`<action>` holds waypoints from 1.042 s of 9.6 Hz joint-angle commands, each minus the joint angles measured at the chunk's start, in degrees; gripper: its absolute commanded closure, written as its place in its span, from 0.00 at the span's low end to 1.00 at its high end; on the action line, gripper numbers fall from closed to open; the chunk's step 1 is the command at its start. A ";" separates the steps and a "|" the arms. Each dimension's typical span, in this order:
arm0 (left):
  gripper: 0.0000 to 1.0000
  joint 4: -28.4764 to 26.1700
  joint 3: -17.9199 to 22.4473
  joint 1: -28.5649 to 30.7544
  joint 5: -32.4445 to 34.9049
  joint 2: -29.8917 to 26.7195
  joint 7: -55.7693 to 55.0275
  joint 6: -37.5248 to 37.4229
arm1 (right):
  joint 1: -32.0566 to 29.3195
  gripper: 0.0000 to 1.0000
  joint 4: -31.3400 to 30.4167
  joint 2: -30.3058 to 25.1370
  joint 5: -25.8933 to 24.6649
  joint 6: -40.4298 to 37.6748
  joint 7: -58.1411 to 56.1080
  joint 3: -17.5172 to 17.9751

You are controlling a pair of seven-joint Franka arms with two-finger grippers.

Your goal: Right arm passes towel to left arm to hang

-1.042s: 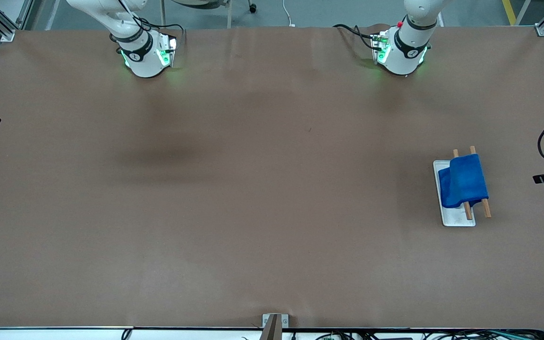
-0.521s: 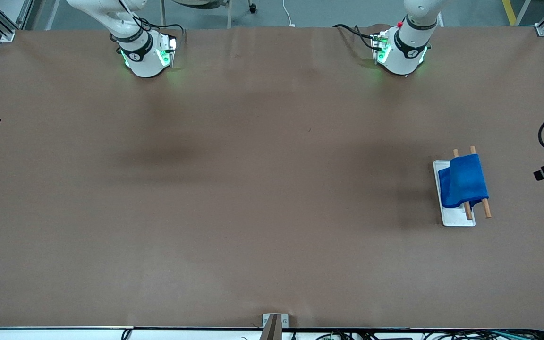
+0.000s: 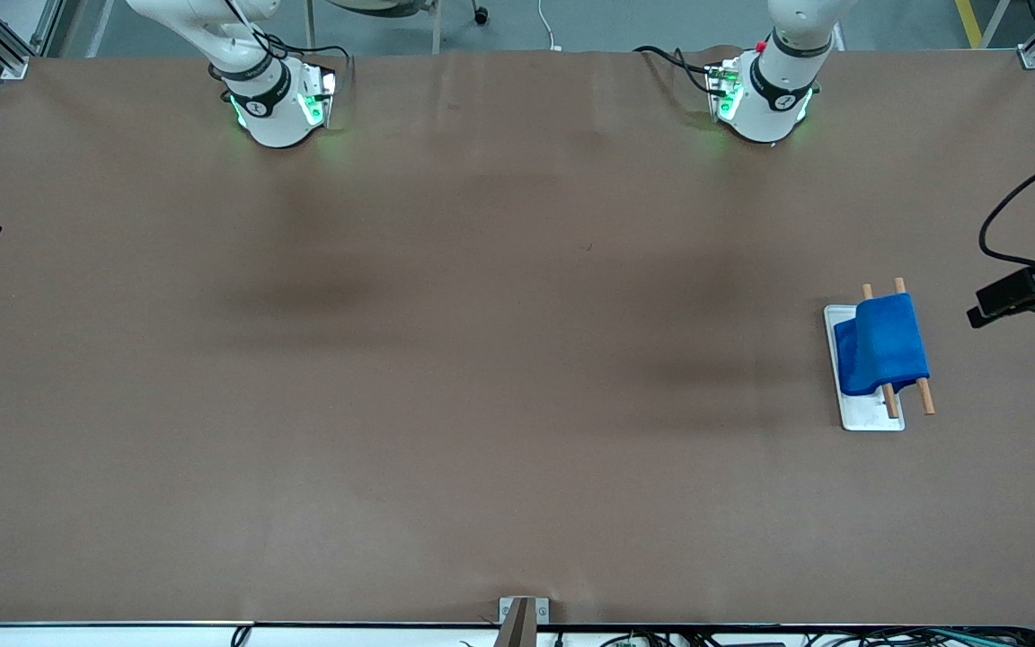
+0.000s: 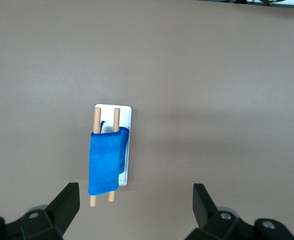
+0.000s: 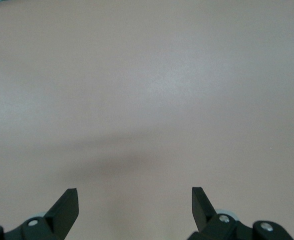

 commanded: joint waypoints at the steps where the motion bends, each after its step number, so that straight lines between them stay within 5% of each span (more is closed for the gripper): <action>1: 0.00 -1.66 -2.33 0.56 0.54 -1.25 -0.12 -2.14 | -0.57 0.00 0.37 0.13 -1.07 -0.27 -0.15 0.52; 3: 0.00 -1.92 -0.86 -0.05 -1.98 -5.10 1.72 -3.38 | -0.48 0.00 0.37 0.13 -1.08 0.08 -0.15 0.52; 6: 0.00 -5.08 20.01 -20.39 -5.60 -13.10 0.77 -8.55 | -1.09 0.00 0.20 0.13 -1.08 0.70 -0.33 0.78; 10: 0.00 -11.32 36.03 -33.96 -9.55 -17.94 0.93 -8.04 | -2.67 0.00 0.20 0.13 -1.08 0.61 -0.33 2.19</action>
